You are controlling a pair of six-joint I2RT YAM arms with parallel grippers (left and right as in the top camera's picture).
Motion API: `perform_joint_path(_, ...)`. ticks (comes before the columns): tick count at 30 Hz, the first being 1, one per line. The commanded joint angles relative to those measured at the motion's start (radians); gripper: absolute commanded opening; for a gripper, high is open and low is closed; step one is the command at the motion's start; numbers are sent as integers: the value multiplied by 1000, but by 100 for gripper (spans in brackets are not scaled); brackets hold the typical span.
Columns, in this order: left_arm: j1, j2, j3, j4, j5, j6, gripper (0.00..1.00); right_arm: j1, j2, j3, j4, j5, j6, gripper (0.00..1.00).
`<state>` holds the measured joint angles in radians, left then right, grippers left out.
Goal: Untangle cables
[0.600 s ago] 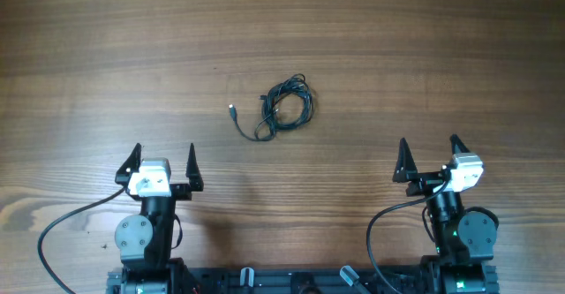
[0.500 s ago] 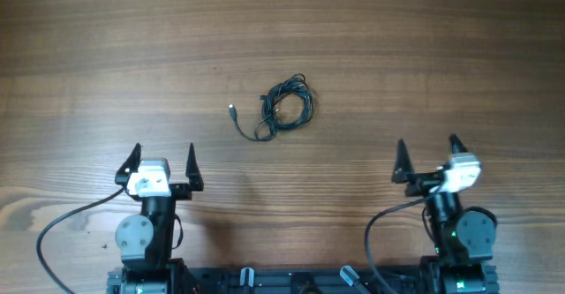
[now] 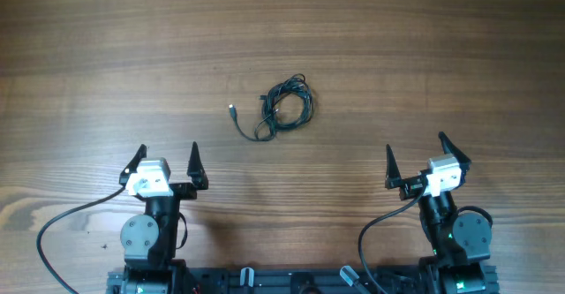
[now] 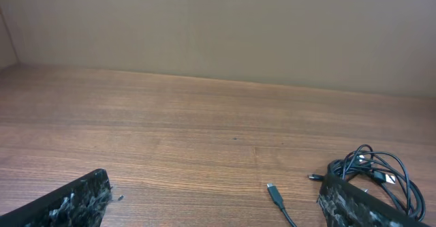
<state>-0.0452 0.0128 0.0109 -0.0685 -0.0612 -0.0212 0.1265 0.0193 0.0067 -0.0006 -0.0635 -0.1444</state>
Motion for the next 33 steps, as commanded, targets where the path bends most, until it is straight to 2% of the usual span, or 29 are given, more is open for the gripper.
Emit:
perform_joint_path(1,-5,-6,-5,3,-15,-12,100,4,-11,-2,2,-5,-13,100)
perform_joint_path(21,-5,-6,-5,3,-16,-12,100,4,-11,-2,2,-5,-13,100)
perform_joint_path(22,-4,-6,-5,4,-26,-17,100,4,-11,-2,2,-5,-13,100)
perform_joint_path(25,-5,23,-5,-9,91,-77,100,4,-11,-2,3,-5,-13,100)
perform_joint_path(26,-4,44,5,-27,98,-144,100,4,-11,-2,2,-5,-13,100)
perform_joint_path(28,-5,105,127,-215,94,-273,100,4,-11,-2,2,-5,-13,100)
perform_joint_path(29,-4,149,238,-323,90,-272,99,4,-11,-2,2,-5,-13,100)
perform_joint_path(33,-4,337,614,-530,71,-247,100,4,-11,-2,3,-5,-13,100)
